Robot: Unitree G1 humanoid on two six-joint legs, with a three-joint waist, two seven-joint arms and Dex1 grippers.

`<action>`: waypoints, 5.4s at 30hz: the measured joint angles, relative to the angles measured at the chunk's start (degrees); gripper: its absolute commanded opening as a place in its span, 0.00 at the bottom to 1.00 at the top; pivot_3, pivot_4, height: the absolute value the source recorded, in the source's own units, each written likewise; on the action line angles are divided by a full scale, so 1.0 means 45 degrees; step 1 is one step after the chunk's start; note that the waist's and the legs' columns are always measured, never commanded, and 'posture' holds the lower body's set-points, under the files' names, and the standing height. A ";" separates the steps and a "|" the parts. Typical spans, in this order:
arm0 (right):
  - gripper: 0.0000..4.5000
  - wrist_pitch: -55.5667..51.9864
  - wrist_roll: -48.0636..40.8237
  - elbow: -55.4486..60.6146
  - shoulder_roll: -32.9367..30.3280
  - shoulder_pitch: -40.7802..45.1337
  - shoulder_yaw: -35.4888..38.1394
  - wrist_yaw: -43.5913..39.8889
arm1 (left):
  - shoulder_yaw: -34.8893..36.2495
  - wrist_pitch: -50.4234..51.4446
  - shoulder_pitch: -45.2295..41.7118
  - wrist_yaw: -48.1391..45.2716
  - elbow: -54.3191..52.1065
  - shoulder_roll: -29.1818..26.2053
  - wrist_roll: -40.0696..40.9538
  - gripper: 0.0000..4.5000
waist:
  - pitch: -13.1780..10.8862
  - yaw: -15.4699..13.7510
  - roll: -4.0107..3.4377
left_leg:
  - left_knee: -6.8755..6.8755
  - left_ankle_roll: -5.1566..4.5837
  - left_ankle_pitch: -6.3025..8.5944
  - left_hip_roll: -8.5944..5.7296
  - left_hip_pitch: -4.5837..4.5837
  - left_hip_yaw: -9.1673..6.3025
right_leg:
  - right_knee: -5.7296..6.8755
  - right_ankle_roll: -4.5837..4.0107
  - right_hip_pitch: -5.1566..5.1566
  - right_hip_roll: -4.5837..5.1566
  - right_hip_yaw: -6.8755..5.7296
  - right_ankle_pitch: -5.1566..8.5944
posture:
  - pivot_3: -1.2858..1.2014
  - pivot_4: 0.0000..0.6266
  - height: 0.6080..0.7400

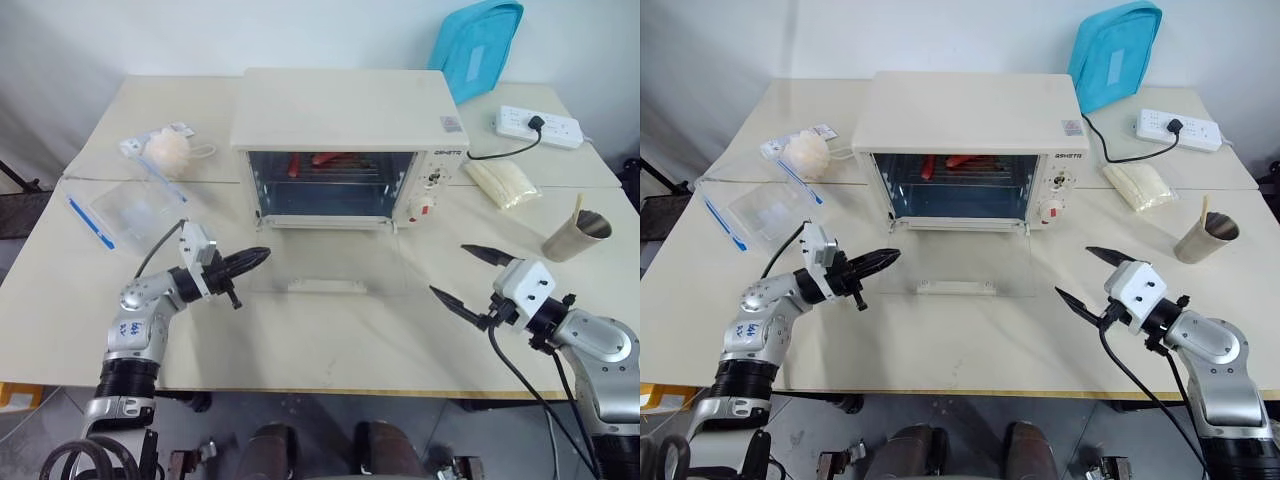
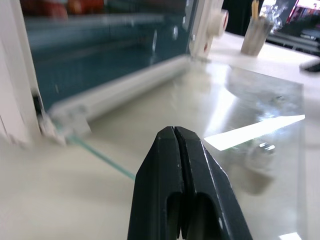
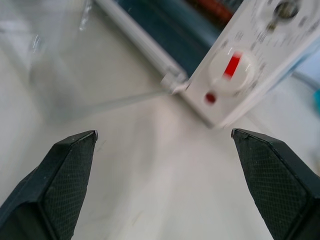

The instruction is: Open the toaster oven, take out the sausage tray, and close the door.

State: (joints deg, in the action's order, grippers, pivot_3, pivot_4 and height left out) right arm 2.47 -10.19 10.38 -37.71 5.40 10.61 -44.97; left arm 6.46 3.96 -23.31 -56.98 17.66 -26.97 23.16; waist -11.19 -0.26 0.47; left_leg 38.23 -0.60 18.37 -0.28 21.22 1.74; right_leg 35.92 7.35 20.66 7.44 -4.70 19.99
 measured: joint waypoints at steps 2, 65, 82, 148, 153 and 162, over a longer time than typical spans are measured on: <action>1.00 -0.0676 0.0366 0.0436 -0.0012 0.0786 -0.0507 0.0376 | -0.0108 -0.0208 0.0187 0.0087 -0.0314 0.0037 -0.0181 0.00 | 0.0000 0.0040 -0.0001 | 0.0000 -0.0001 0.0000 -0.0004 -0.0001 0.0003 | 0.0004 0.0000 0.0002 0.0007 0.0009 0.0000 | 0.52 0.24 1.00; 0.02 0.0825 1.0772 -0.7192 0.4561 1.0096 -0.8594 0.6316 | 0.1566 0.1347 -0.2001 0.2072 -0.1237 -0.0059 0.1811 1.00 | 0.0017 0.0961 0.0046 | -0.0028 0.0012 -0.0002 0.0004 0.0094 0.0052 | 0.0135 -0.0001 0.0214 0.0007 0.0027 0.0000 | 0.52 0.24 1.00; 0.02 0.1782 1.0134 -0.1353 0.1864 0.6025 -0.7652 0.4316 | 0.2309 0.4209 -0.1684 0.2650 -0.2062 -0.0431 0.3163 1.00 | 0.0013 0.0432 0.0054 | -0.0004 0.0011 -0.0004 -0.0001 0.0093 0.0064 | 0.0129 -0.0002 0.0203 0.0014 0.0040 0.0000 | 0.52 0.24 1.00; 0.85 0.4379 0.2701 -0.0909 -0.0412 0.4131 -0.5111 -0.0202 | 0.5204 1.4052 0.3863 1.4782 -0.4424 -0.0826 1.9502 0.00 | 0.0009 0.0373 0.0080 | 0.0008 0.0006 -0.0002 -0.0002 0.0051 0.0028 | 0.0065 -0.0003 0.0111 0.0045 0.0145 -0.0001 | 0.52 0.24 1.00; 0.76 0.3208 0.1123 -0.1549 -0.0596 0.3646 -0.4182 -0.0965 | 0.6590 1.3726 0.5451 1.4339 -0.5190 -0.0092 1.9517 0.00 | 0.0009 0.0378 0.0080 | 0.0009 0.0006 -0.0002 0.0005 0.0006 0.0031 | 0.0005 -0.0009 0.0051 0.0042 0.0142 -0.0003 | 0.52 0.24 1.00; 0.11 0.1059 -0.0267 -0.3882 -0.0911 0.3589 -0.3013 -0.1962 | 0.8347 1.2547 0.8661 1.3643 -0.6996 0.2123 1.9535 0.00 | 0.0009 0.0355 0.0080 | -0.0001 -0.0006 0.0011 0.0015 -0.0018 0.0025 | -0.0076 -0.0016 -0.0002 0.0061 0.0135 -0.0006 | 0.52 0.24 1.00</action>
State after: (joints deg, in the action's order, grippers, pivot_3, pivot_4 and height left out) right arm 7.23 -11.39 -7.08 -41.81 21.55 -2.95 -53.80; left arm 44.02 60.43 15.67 4.41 -13.82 -17.42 111.06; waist -11.15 1.34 0.84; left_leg 38.22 -0.63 18.42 -0.21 21.14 1.85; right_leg 35.58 7.28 20.65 7.72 -4.10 19.97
